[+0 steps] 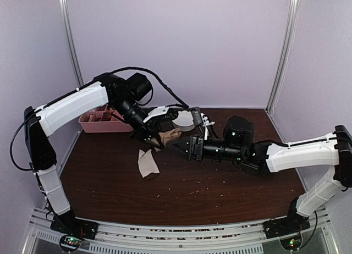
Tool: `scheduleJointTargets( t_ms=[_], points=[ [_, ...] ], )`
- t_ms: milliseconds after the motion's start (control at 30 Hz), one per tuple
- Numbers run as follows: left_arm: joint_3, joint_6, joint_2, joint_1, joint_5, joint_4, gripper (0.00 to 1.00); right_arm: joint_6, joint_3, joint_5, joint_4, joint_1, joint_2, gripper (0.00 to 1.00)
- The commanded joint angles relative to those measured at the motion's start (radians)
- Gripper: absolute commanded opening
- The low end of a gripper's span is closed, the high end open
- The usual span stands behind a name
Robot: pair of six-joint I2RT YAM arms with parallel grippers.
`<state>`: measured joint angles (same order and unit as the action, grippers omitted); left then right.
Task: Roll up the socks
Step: Roll the sock.
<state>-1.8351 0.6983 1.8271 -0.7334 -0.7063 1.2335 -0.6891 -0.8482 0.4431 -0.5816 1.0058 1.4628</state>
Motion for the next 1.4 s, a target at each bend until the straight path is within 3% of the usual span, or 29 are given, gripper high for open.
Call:
scheduleJointTargets(
  t_ms=[0, 167, 367, 767, 967, 1067, 1200, 1267, 1300, 1367],
  points=[
    [-0.105, 0.083, 0.054, 0.002, -0.225, 0.245, 0.00, 0.295, 0.009, -0.017, 0.122, 0.038, -0.068, 0.56],
    [-0.165, 0.179, 0.113, 0.001, -0.309, 0.398, 0.00, 0.500, 0.010, -0.061, 0.184, 0.042, -0.115, 0.55],
    [-0.149, 0.195, 0.124, 0.000, -0.340, 0.422, 0.00, 0.691, -0.004, -0.059, 0.231, 0.042, -0.135, 0.56],
    [-0.127, 0.193, 0.133, -0.017, -0.339, 0.422, 0.00, 0.762, -0.123, -0.015, 0.246, 0.041, -0.064, 0.57],
    [-0.124, 0.193, 0.137, -0.020, -0.332, 0.422, 0.01, 0.734, -0.159, 0.015, 0.225, 0.041, -0.033, 0.47],
    [-0.124, 0.192, 0.141, -0.020, -0.328, 0.422, 0.02, 0.721, -0.170, 0.043, 0.235, 0.042, -0.016, 0.34],
    [-0.137, 0.189, 0.138, -0.020, -0.321, 0.422, 0.13, 0.709, -0.166, 0.054, 0.241, 0.041, -0.007, 0.02],
    [-0.149, 0.180, 0.138, -0.020, -0.311, 0.422, 0.28, 0.705, -0.154, 0.032, 0.234, 0.040, -0.012, 0.00],
    [-0.153, 0.177, 0.136, -0.020, -0.306, 0.422, 0.40, 0.703, -0.147, 0.001, 0.230, 0.041, -0.018, 0.00],
    [-0.153, 0.175, 0.129, -0.019, -0.302, 0.422, 0.46, 0.703, -0.116, -0.075, 0.196, 0.039, -0.031, 0.00]
  ],
)
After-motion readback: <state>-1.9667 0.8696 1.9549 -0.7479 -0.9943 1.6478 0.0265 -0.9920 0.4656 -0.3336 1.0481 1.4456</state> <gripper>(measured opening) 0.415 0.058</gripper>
